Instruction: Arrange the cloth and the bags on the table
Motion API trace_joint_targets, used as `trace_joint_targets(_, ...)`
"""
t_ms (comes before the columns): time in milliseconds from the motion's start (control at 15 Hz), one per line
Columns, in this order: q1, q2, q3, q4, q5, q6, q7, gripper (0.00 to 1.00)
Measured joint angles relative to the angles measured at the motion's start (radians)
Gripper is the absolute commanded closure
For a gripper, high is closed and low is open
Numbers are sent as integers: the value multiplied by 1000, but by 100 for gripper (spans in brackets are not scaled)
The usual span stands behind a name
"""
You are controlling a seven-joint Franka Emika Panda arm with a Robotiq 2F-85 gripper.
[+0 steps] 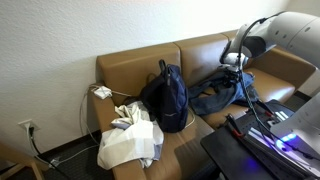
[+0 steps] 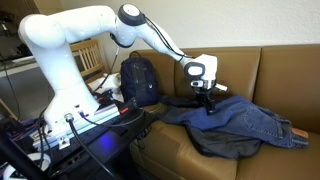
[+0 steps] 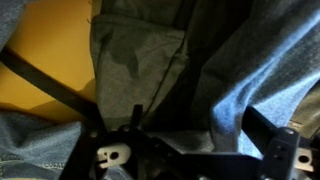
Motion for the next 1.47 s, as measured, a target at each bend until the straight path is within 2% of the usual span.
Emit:
trace_joint_targets(67, 0, 13, 2, -6, 0, 26, 3, 26)
trace_joint_targets(333, 12, 21, -32, -127, 40, 169, 3, 54)
trace_joint_targets(533, 34, 21, -80, -204, 117, 193, 3, 76)
trace_joint_targets(733, 37, 21, -96, -222, 224, 191, 3, 96)
trace_joint_targets(867, 37, 21, -106, -217, 326, 187, 3, 100)
trace_joint_targets(1133, 44, 10, -164, -192, 550, 121, 2, 98)
trace_joint_targets(1467, 41, -168, -217, -181, 617, 112, -4, 98)
